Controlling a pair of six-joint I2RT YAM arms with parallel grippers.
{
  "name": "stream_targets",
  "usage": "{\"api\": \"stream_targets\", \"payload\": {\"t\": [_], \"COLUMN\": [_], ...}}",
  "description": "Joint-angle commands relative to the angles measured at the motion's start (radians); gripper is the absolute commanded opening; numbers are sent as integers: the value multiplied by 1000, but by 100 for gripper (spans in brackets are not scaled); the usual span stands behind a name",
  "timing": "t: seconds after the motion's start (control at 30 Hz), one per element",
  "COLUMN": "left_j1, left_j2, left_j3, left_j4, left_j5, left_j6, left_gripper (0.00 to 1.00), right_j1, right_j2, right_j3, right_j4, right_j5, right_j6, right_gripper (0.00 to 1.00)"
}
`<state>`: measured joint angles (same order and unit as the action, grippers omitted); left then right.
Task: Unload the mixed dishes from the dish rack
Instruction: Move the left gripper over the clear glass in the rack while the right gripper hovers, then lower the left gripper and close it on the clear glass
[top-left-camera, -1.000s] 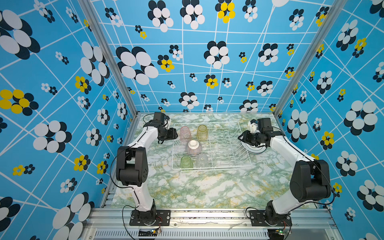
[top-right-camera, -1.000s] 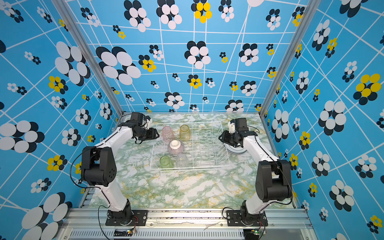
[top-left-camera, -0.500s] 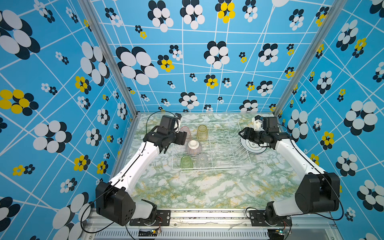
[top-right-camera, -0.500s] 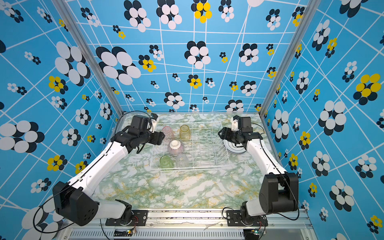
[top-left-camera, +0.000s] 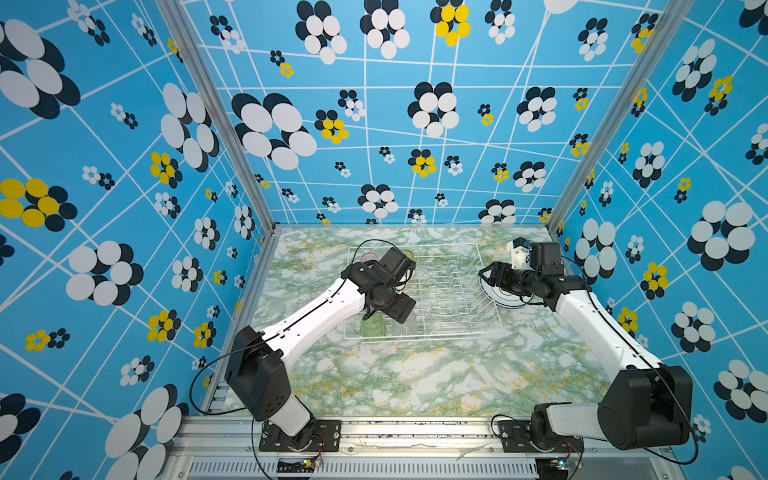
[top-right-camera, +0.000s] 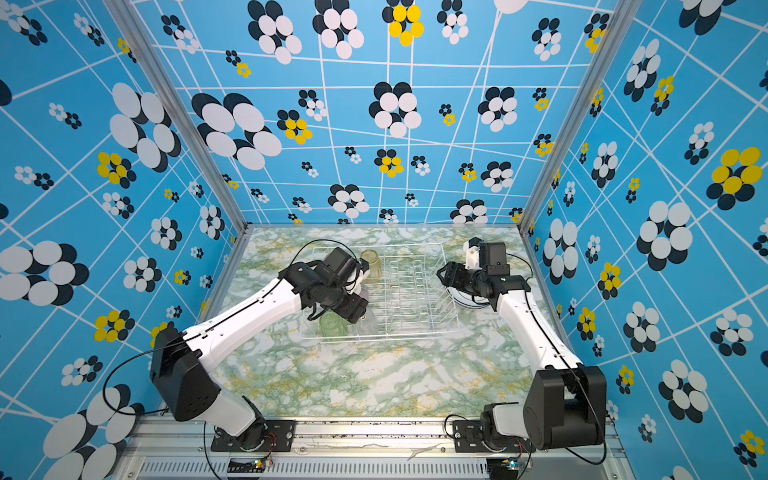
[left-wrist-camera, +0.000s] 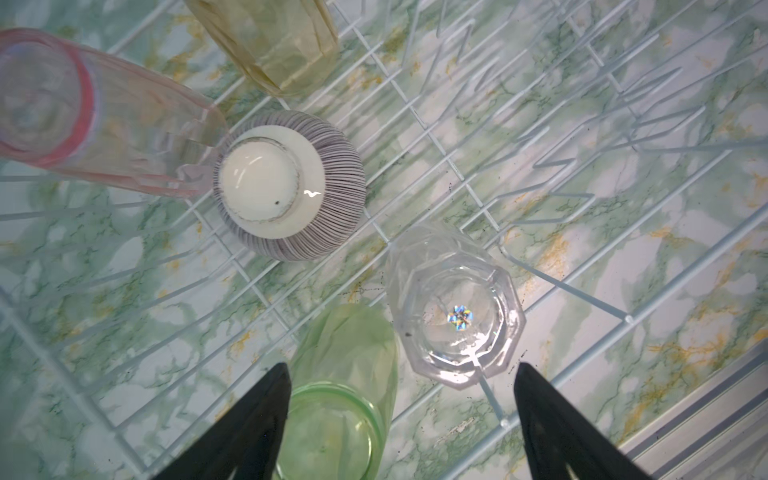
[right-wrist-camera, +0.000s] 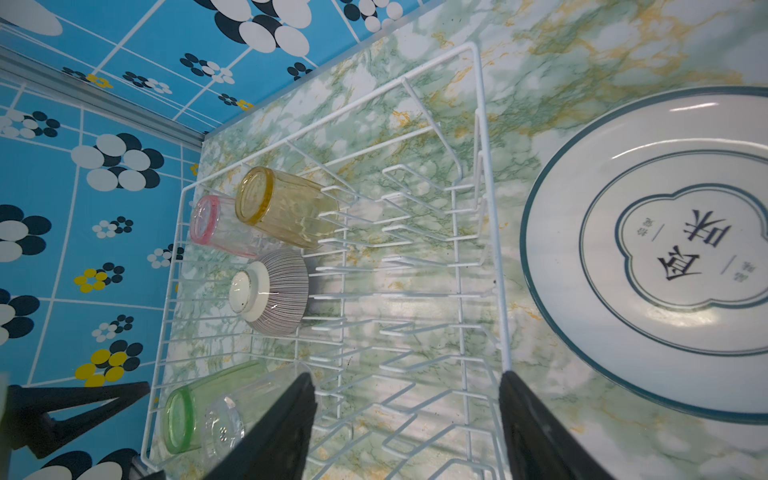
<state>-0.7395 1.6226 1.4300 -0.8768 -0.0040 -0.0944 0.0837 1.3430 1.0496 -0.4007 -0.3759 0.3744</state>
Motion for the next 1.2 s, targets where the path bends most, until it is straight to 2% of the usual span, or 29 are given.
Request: {"api": "stream_targets", "payload": {"t": [0.0,0.13,0.4,1.03,1.17], "left_j1": [-33,-37,-36,-31,-25], "left_j2": [39,74,131,226,251], "left_j3": [53,60,67,105,107], "left_j4": [-63,-69,-95,-94,-89], "left_j5": [48,77,50,21,15], "left_j6": [-43,-72,-109,-110,-101], "left_gripper": [87,87,88,87,84], "right_j1": [-4,-5,-12,-27,-29], "right_j2": [-36,-48,-45,-27,-16], "right_j3": [-27,-40,-60,-74,-74], "right_j4": [1,-1,3,19,25], "right_j5": [-6,-3,-4,-4,-4], "right_j6": [-11,-19,-27,-28,-26], "right_gripper": [72,72,73,74,74]}}
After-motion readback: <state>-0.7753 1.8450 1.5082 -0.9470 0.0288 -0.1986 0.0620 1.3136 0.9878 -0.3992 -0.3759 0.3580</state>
